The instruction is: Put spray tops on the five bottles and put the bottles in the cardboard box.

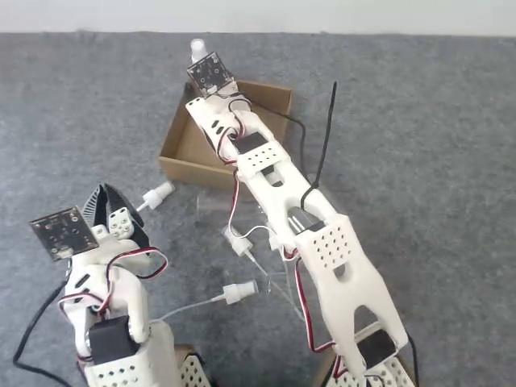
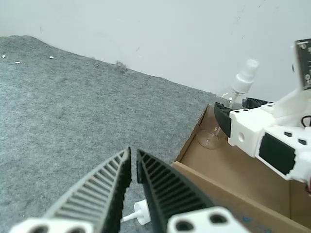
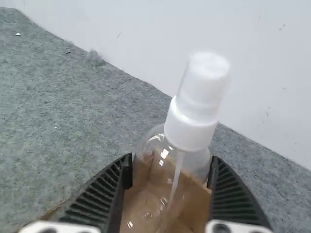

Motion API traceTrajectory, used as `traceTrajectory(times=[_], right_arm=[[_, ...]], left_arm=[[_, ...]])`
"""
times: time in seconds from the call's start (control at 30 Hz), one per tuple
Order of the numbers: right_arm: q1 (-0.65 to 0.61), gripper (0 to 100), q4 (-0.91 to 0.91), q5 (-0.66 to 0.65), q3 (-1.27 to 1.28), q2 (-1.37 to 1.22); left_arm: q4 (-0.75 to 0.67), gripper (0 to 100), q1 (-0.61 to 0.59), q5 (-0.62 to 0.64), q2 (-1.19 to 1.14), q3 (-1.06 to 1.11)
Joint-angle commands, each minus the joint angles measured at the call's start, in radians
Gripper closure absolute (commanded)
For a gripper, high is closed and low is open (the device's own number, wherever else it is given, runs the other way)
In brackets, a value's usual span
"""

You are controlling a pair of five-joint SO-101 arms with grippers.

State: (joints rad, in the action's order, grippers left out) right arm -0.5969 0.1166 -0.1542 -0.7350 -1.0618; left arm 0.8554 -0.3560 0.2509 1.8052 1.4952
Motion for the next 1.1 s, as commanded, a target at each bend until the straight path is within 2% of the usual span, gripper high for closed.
traceTrajectory(times=[0.0, 0.17, 0.37, 1.07], right_arm=[[0.007, 81.3, 0.016, -0.003, -0.054, 0.027], [0.002, 75.6, 0.082, 0.006, -0.063, 0.035], [0.005, 68.9, 0.209, 0.137, -0.068, 0.108], [0.004, 68.6, 0.489, 0.147, -0.068, 0.28]], left_arm=[[-0.025, 99, 0.002, 0.008, 0.018, -0.018], [-0.025, 99, 0.002, 0.008, 0.018, -0.018], [-0.025, 99, 0.002, -0.031, 0.018, -0.016], [-0.012, 99, 0.002, -0.031, 0.018, -0.016]])
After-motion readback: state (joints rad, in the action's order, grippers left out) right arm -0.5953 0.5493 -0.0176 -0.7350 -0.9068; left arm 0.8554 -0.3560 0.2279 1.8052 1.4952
